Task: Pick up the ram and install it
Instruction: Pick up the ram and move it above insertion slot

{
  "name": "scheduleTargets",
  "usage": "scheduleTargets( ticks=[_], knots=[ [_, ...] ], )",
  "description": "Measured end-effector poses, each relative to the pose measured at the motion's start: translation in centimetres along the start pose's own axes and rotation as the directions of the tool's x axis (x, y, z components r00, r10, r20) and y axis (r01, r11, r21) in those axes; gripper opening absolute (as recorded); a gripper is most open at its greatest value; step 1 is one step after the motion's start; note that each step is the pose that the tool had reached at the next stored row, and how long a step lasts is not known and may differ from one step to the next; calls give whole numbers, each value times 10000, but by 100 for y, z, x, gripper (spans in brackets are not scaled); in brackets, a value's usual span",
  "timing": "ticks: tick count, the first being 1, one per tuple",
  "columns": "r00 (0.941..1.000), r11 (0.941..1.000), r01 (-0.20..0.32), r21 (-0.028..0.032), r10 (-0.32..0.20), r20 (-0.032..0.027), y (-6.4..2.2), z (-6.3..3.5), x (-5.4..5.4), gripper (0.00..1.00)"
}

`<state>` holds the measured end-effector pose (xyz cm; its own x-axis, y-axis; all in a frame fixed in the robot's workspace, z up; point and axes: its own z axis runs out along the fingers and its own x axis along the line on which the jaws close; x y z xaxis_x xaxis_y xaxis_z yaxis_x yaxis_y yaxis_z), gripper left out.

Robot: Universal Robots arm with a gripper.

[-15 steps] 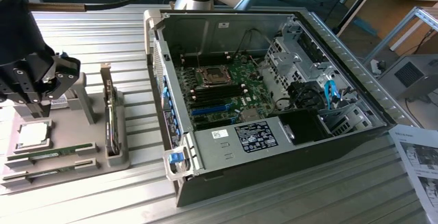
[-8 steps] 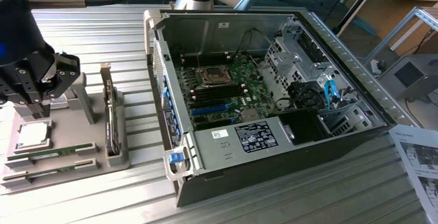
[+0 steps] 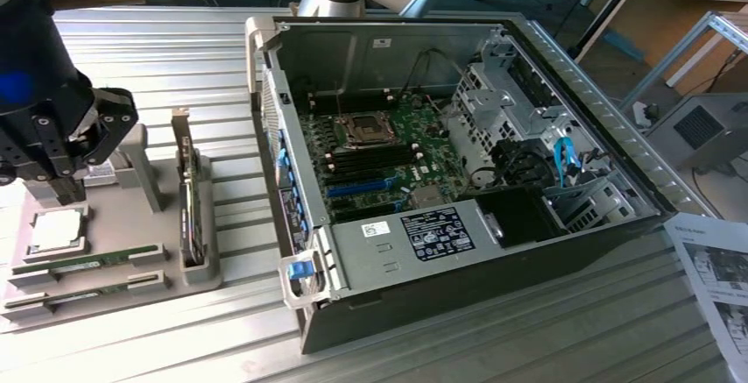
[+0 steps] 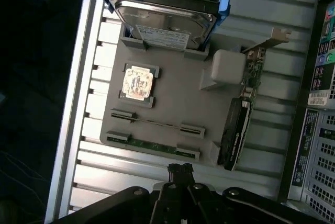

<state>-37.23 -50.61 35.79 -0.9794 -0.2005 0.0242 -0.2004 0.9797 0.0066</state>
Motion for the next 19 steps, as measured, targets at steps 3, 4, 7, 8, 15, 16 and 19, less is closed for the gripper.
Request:
scheduleTargets(
  ticks=[3, 4, 7, 8, 15, 16, 19],
  knots=[
    [9987, 9987, 502, 12, -502, -3, 0, 3, 0, 11],
    [9977, 9977, 679, 16, -679, -5, 0, 5, 0, 11],
    [9913, 9913, 1319, 32, -1319, -11, 0, 10, -1, 11],
    [9887, 9887, 1501, 36, -1501, -13, 0, 11, 0, 11],
    [9593, 9593, 2824, 75, -2824, -32, 0, 24, -1, 11],
    [9411, 9411, 3381, 88, -3381, -41, 0, 29, -1, 11],
    [9009, 9008, 4340, 109, -4340, -57, 0, 39, -1, 11]
  ],
)
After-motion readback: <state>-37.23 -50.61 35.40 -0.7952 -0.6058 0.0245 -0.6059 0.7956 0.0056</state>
